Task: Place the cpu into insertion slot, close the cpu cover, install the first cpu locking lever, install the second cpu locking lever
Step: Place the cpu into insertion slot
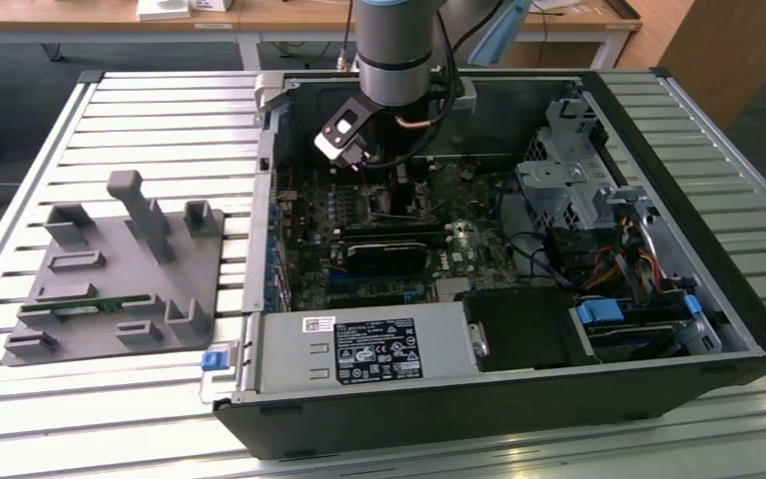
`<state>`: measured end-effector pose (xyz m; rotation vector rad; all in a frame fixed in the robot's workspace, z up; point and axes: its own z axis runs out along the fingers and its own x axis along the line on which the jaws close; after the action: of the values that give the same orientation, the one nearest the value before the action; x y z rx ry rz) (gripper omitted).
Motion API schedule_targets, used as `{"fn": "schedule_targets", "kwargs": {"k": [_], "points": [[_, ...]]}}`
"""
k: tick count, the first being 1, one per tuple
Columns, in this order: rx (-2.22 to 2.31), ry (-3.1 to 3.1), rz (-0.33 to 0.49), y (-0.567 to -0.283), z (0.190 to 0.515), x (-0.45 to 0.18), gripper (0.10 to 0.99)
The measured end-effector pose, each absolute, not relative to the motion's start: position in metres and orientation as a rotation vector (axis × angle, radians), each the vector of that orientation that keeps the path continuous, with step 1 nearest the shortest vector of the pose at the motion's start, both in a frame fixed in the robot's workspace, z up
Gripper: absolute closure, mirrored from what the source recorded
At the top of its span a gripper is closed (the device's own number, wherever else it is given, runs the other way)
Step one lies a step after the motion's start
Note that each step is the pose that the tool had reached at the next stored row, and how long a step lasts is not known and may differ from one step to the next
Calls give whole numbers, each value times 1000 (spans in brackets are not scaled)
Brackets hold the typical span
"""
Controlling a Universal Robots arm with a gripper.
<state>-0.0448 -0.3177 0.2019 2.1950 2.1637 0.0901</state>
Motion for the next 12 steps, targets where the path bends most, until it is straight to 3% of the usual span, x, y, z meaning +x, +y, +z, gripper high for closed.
{"fn": "schedule_targets", "kwargs": {"k": [3,12], "points": [[2195,2164,90,-318,203,-45,498],[2201,2169,79,-318,208,-43,859]]}}
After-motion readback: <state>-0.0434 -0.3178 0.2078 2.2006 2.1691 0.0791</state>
